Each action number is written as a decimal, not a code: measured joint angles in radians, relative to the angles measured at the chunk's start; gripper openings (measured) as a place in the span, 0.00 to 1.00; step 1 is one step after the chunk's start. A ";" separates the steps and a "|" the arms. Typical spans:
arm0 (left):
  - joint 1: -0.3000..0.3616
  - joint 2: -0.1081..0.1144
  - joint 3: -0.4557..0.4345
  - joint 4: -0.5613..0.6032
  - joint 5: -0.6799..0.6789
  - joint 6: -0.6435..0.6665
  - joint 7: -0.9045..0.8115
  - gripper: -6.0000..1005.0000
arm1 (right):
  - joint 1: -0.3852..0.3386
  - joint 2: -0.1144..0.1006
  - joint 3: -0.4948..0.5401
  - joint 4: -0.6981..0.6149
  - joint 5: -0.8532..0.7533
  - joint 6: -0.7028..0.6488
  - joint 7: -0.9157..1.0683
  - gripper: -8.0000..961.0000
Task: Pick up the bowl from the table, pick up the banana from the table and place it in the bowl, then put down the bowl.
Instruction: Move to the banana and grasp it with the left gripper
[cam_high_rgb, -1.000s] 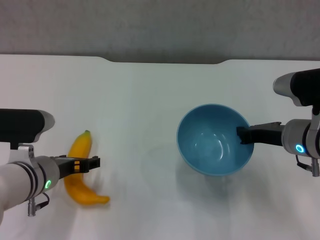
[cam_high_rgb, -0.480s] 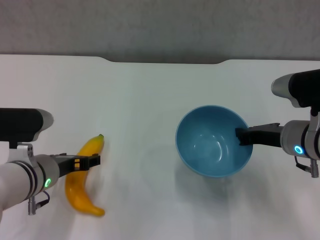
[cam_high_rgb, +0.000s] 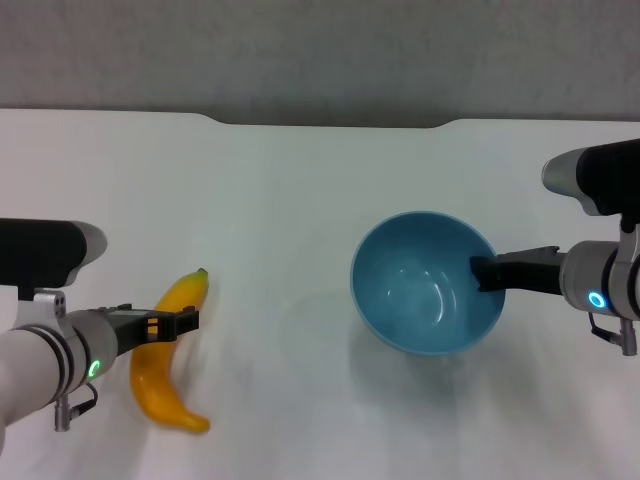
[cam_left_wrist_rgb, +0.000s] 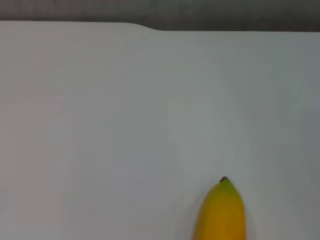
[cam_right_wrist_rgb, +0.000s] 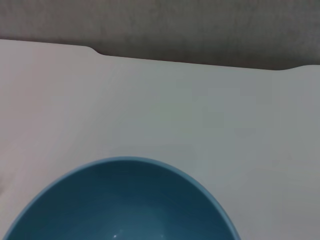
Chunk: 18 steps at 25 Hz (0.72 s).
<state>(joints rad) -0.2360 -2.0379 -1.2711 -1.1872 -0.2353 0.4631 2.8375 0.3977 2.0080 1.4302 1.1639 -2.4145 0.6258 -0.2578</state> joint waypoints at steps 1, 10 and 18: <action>-0.001 0.000 0.002 0.010 0.002 -0.012 0.000 0.90 | 0.000 0.000 -0.001 0.000 0.000 0.000 0.000 0.05; -0.008 -0.001 0.012 0.052 0.006 -0.051 0.000 0.89 | 0.001 0.000 -0.002 0.005 0.000 0.002 0.000 0.06; -0.036 -0.001 0.012 0.107 0.002 -0.045 -0.003 0.89 | 0.003 0.000 -0.013 0.008 0.000 0.001 0.000 0.06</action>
<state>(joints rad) -0.2717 -2.0387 -1.2594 -1.0807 -0.2332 0.4180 2.8350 0.4004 2.0080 1.4173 1.1720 -2.4145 0.6271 -0.2577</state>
